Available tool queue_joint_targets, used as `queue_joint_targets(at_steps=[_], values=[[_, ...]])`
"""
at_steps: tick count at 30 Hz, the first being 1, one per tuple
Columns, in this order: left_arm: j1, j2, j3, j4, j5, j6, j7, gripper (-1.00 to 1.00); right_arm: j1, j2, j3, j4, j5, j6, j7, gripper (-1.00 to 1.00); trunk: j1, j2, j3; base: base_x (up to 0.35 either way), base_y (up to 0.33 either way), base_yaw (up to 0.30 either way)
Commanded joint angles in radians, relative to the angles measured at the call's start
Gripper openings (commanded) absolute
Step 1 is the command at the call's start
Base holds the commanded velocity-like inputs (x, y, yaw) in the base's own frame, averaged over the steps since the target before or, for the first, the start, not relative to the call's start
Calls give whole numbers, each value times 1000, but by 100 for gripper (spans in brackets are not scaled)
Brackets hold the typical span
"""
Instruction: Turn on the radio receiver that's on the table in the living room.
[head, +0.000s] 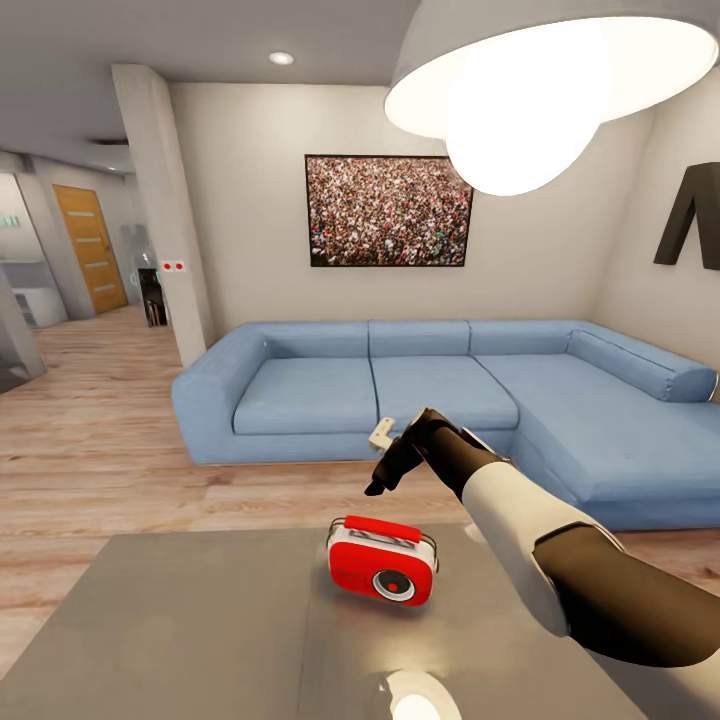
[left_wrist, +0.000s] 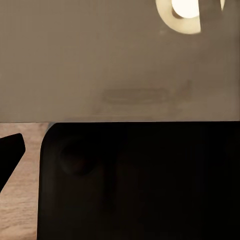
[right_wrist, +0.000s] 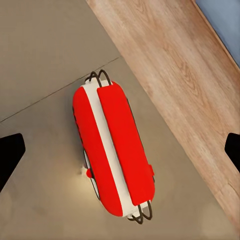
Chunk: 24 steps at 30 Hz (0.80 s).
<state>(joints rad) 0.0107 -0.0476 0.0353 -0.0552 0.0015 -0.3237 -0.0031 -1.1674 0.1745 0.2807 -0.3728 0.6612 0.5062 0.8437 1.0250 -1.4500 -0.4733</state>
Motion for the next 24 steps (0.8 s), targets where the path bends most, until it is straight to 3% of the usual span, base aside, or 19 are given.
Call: queue_joint_targets(at_steps=[1, 13, 18, 24], values=[[0, 0, 0, 0, 0, 0, 0, 100, 0, 0, 0, 0, 0, 0, 0, 100, 0, 0, 0, 0, 0, 0], [0, 1, 1, 0, -1, -1, 6, 100, 0, 0, -1, 0, 0, -1, 0, 100, 0, 0, 0, 0, 0, 0], [0, 21, 2, -1, 1, 0, 10, 100, 0, 0, -1, 0, 0, -2, 0, 100, 0, 0, 0, 0, 0, 0], [0, 15, 0, 0, 1, 4, 7, 100, 0, 0, 0, 0, 0, -2, 6, 100, 0, 0, 0, 0, 0, 0]])
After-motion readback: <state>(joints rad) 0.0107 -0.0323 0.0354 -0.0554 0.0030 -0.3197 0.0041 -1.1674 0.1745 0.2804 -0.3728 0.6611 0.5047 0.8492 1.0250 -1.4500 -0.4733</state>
